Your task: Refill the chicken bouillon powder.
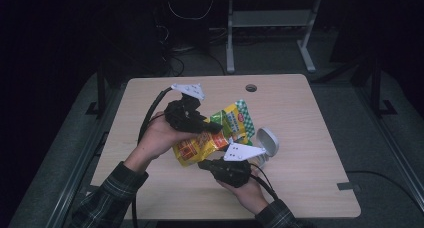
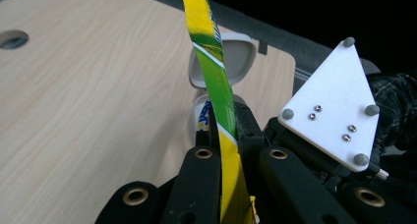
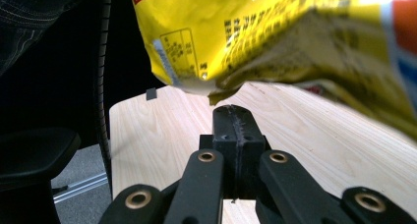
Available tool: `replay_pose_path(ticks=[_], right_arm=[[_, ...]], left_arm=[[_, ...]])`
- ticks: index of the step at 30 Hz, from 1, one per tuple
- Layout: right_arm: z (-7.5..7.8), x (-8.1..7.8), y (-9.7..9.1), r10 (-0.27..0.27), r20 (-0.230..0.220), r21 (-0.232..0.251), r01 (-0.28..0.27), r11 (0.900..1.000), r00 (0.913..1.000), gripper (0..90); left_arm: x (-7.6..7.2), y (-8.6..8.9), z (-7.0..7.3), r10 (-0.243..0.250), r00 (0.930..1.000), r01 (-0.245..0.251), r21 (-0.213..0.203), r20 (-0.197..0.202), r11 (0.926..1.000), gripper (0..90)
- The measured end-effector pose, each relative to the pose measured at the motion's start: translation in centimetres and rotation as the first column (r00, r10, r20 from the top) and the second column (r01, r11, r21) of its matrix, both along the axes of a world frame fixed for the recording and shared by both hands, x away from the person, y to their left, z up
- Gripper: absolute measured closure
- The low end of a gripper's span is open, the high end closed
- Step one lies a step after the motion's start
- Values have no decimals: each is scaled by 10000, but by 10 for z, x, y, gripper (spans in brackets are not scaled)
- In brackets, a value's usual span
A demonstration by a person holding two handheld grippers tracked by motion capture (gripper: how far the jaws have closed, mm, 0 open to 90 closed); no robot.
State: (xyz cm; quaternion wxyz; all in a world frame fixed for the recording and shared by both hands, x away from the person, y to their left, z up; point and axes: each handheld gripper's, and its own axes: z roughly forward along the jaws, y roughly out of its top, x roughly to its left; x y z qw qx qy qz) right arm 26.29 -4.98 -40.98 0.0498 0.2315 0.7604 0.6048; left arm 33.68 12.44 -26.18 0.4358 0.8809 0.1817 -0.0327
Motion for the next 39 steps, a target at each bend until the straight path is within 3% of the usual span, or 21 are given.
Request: replay_pose_path(ticks=[13,19,28,31,39], right_arm=[[4,-3,-7,-164,136,-288,168,9994,9998,900],[6,-3,-13,-275,170,-369,281,9989,9995,900],[6,-4,-22,-369,161,-498,377,9981,9992,900],[6,-5,-25,-425,152,-562,433,9975,9990,900],[5,-5,-33,-481,114,-687,488,9964,9988,900]], left_arm=[[2,32,-14,823,9955,-788,-721,465,9943,892],[1,46,-27,1195,9902,-1102,-1209,729,9865,892],[-1,58,-47,1376,9829,-1118,-1965,1227,9741,892],[-1,61,-56,1460,9822,-1186,-2134,1178,9698,892],[3,64,-83,1664,9803,-1408,-2148,1061,9664,892]])
